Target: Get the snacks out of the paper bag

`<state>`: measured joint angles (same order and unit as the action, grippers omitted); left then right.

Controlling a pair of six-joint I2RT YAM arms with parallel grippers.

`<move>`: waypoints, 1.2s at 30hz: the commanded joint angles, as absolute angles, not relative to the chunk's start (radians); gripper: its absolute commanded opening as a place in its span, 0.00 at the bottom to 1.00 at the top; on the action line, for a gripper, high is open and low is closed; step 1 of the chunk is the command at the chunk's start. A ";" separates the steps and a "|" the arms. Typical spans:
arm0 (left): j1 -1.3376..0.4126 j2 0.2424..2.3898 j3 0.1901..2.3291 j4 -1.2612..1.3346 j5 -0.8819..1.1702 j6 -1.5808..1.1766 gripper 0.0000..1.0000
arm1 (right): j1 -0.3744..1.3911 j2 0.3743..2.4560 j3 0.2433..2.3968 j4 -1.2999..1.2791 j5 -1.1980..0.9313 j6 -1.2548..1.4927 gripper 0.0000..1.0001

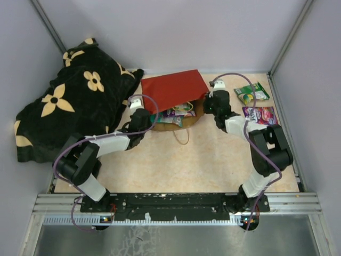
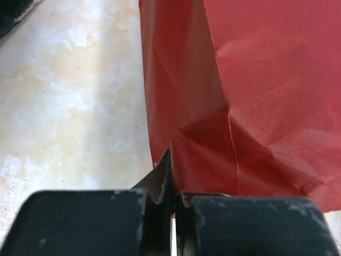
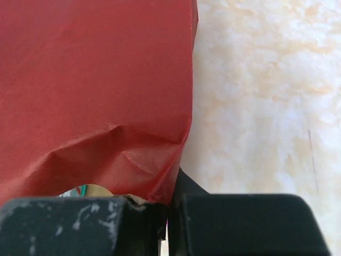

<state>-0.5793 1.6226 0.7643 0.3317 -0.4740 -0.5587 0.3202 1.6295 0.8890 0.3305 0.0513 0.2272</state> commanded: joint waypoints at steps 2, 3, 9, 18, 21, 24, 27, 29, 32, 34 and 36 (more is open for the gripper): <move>-0.571 1.628 0.779 0.244 -0.564 -0.583 0.00 | 0.316 1.766 1.100 0.342 -0.059 0.207 0.02; -0.566 1.626 0.778 0.242 -0.571 -0.585 0.00 | 0.319 1.788 1.129 0.333 -0.076 0.208 0.02; -0.489 1.662 0.796 0.242 -0.562 -0.573 0.00 | 0.357 1.919 1.320 0.229 -0.095 0.183 0.04; -0.442 1.601 0.724 0.356 -0.451 -0.405 0.11 | 0.362 1.830 1.275 0.123 -0.043 0.244 0.60; -0.443 1.537 0.672 0.372 -0.410 -0.393 0.47 | 0.360 1.698 1.139 0.136 -0.003 0.327 0.76; -0.443 1.466 0.620 0.371 -0.377 -0.401 0.68 | 0.360 1.549 1.008 0.130 0.011 0.422 0.77; -0.443 1.380 0.568 0.346 -0.337 -0.412 0.82 | 0.365 1.405 0.832 0.206 -0.016 0.581 0.77; -0.443 1.317 0.526 0.321 -0.323 -0.425 0.87 | 0.409 1.331 0.746 0.282 -0.005 0.704 0.77; -0.444 1.214 0.464 0.279 -0.304 -0.432 0.95 | 0.531 1.285 0.674 0.385 0.103 0.894 0.79; -0.443 1.143 0.429 0.235 -0.291 -0.440 0.99 | 0.602 1.310 0.643 0.498 0.156 1.034 0.82; -0.442 1.071 0.392 0.194 -0.269 -0.458 1.00 | 0.650 1.399 0.651 0.603 0.186 1.158 0.87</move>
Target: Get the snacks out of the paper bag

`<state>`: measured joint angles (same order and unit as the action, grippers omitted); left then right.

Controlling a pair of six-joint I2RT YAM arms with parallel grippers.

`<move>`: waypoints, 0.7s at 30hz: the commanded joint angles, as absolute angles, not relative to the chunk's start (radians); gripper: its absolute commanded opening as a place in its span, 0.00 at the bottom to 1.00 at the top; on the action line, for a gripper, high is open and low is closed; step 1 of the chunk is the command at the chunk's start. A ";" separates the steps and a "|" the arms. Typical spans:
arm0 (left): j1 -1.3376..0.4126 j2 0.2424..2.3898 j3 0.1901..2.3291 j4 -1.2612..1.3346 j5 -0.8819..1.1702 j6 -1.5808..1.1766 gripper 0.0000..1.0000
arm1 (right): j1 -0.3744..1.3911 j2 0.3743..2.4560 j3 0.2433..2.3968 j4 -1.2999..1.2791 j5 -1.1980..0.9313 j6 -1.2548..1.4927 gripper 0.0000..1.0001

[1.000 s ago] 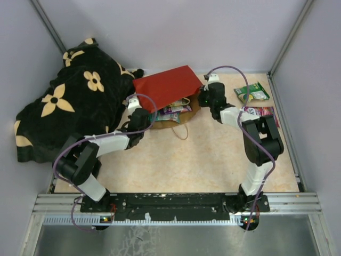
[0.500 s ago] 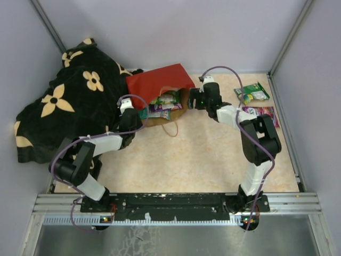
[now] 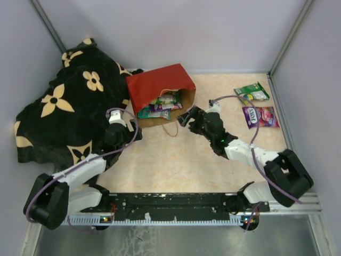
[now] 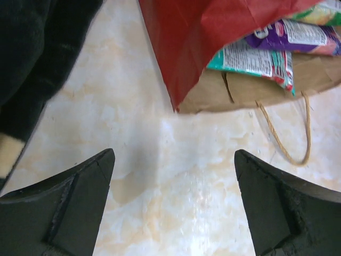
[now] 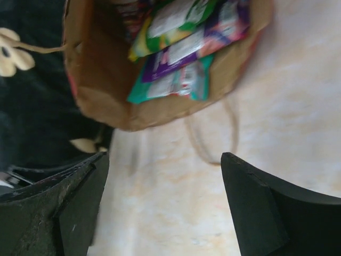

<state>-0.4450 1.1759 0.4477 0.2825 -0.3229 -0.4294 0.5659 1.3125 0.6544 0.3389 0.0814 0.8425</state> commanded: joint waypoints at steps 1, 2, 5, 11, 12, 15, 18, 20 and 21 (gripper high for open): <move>-0.442 1.022 0.372 0.179 -0.253 -0.472 1.00 | 0.665 1.448 0.671 0.647 0.194 1.197 0.88; -0.442 0.985 0.356 0.166 -0.229 -0.489 1.00 | 0.675 1.501 0.701 0.685 0.200 1.239 0.89; -0.443 0.898 0.318 0.135 -0.145 -0.540 1.00 | 0.690 1.634 0.782 0.792 0.243 1.348 0.90; -0.442 0.807 0.330 0.005 -0.004 -0.575 1.00 | 0.690 1.901 0.942 0.885 0.344 1.521 0.80; -0.443 0.796 0.334 -0.016 0.001 -0.575 1.00 | 0.690 1.938 0.974 0.892 0.355 1.537 0.78; -0.443 0.756 0.339 -0.078 -0.001 -0.569 1.00 | 0.690 2.032 1.068 0.869 0.398 1.568 0.74; -0.443 0.719 0.341 -0.112 -0.002 -0.559 1.00 | 0.688 2.081 1.131 0.839 0.453 1.587 0.68; -0.443 0.702 0.341 -0.128 -0.003 -0.556 1.00 | 0.682 2.103 1.160 0.809 0.472 1.598 0.66; -0.442 0.696 0.341 -0.131 -0.005 -0.554 1.00 | 0.679 2.110 1.173 0.788 0.480 1.606 0.65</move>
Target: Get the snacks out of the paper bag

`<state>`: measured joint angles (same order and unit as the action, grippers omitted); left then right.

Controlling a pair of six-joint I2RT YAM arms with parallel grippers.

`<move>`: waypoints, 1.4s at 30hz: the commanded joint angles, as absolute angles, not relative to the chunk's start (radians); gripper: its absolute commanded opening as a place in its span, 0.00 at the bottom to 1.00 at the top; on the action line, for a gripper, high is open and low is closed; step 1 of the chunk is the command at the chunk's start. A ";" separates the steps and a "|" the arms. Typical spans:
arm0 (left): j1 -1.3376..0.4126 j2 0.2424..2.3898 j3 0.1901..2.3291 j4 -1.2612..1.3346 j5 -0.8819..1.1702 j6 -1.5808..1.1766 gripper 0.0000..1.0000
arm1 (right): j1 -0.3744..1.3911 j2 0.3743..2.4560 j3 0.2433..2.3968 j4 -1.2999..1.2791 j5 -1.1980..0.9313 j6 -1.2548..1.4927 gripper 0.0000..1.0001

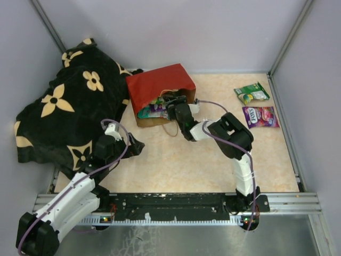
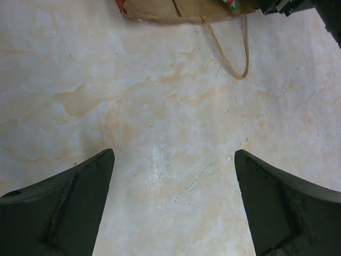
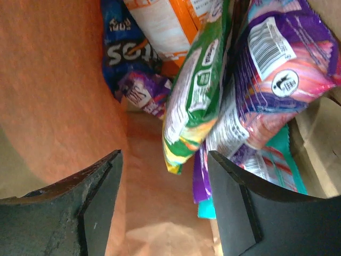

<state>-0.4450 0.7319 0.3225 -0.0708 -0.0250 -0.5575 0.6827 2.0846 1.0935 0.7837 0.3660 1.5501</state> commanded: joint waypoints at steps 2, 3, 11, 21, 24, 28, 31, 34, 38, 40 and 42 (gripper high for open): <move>-0.443 0.693 0.337 -0.135 -0.008 -0.551 1.00 | 0.673 2.126 1.194 0.763 0.495 1.612 0.63; -0.443 0.693 0.335 -0.135 -0.008 -0.550 1.00 | 0.671 2.138 1.204 0.754 0.497 1.615 0.62; -0.443 0.700 0.336 -0.148 0.000 -0.548 1.00 | 0.661 2.222 1.322 0.610 0.479 1.626 0.55; -0.443 0.648 0.369 -0.226 0.000 -0.545 0.99 | 0.663 2.270 1.457 0.485 0.482 1.586 0.25; -0.442 0.625 0.376 -0.239 0.000 -0.556 0.99 | 0.674 2.223 1.434 0.528 0.472 1.509 0.10; -0.443 0.599 0.375 -0.219 0.019 -0.577 1.00 | 0.712 2.077 1.288 0.689 0.445 1.351 0.00; -0.443 0.600 0.390 -0.215 0.021 -0.576 1.00 | 0.722 1.946 1.156 0.749 0.311 1.272 0.00; -0.443 0.627 0.410 -0.208 0.023 -0.558 1.00 | 0.722 1.813 1.055 0.674 0.119 1.140 0.00; -0.443 0.682 0.441 -0.208 0.023 -0.553 1.00 | 0.716 1.616 0.977 0.338 -0.083 0.861 0.00; -0.442 0.699 0.454 -0.211 0.028 -0.553 1.00 | 0.677 1.510 0.908 0.211 -0.169 0.774 0.00; -0.442 0.704 0.457 -0.207 0.040 -0.549 1.00 | 0.588 1.419 0.837 0.114 -0.315 0.735 0.00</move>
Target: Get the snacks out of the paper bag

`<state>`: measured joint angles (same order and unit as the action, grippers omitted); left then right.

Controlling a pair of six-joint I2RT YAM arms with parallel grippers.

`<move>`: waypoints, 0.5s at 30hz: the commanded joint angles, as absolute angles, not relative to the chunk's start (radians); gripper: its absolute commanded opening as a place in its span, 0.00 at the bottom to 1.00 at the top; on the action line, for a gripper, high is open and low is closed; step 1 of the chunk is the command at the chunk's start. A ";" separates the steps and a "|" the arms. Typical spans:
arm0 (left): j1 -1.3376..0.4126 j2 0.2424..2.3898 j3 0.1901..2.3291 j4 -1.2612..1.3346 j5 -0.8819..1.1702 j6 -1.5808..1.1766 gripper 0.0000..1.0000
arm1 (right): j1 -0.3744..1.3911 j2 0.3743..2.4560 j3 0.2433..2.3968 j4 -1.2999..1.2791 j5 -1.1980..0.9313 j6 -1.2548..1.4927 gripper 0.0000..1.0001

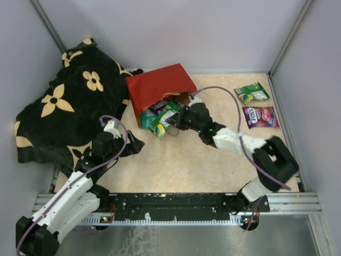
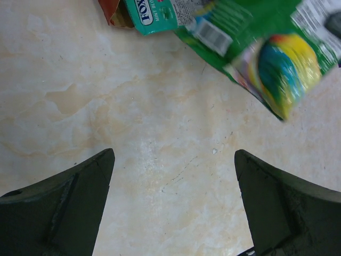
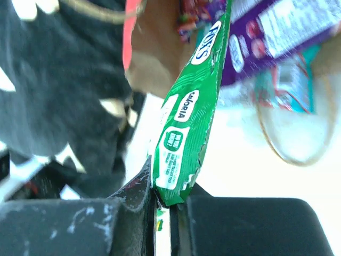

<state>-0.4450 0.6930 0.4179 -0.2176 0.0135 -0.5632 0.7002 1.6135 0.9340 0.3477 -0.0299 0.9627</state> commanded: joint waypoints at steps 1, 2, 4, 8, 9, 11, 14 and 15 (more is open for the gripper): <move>-0.442 0.704 0.459 -0.203 0.047 -0.547 1.00 | 0.525 1.361 0.804 0.060 -0.381 0.723 0.00; -0.442 0.704 0.459 -0.201 0.052 -0.544 1.00 | 0.456 1.317 0.774 0.012 -0.425 0.718 0.00; -0.443 0.709 0.459 -0.191 0.069 -0.534 1.00 | 0.183 1.157 0.662 -0.061 -0.455 0.710 0.00; -0.442 0.729 0.460 -0.186 0.092 -0.528 1.00 | -0.090 1.174 0.636 0.042 -0.520 0.795 0.00; -0.443 0.733 0.459 -0.185 0.097 -0.528 1.00 | -0.122 1.203 0.628 0.112 -0.518 0.842 0.00; -0.443 0.735 0.459 -0.187 0.103 -0.528 1.00 | -0.147 1.274 0.621 0.241 -0.458 0.968 0.00; -0.442 0.734 0.458 -0.201 0.103 -0.527 1.00 | -0.149 1.412 0.637 0.441 -0.361 1.116 0.00; -0.443 0.730 0.455 -0.206 0.101 -0.526 1.00 | -0.148 1.457 0.641 0.513 -0.342 1.173 0.00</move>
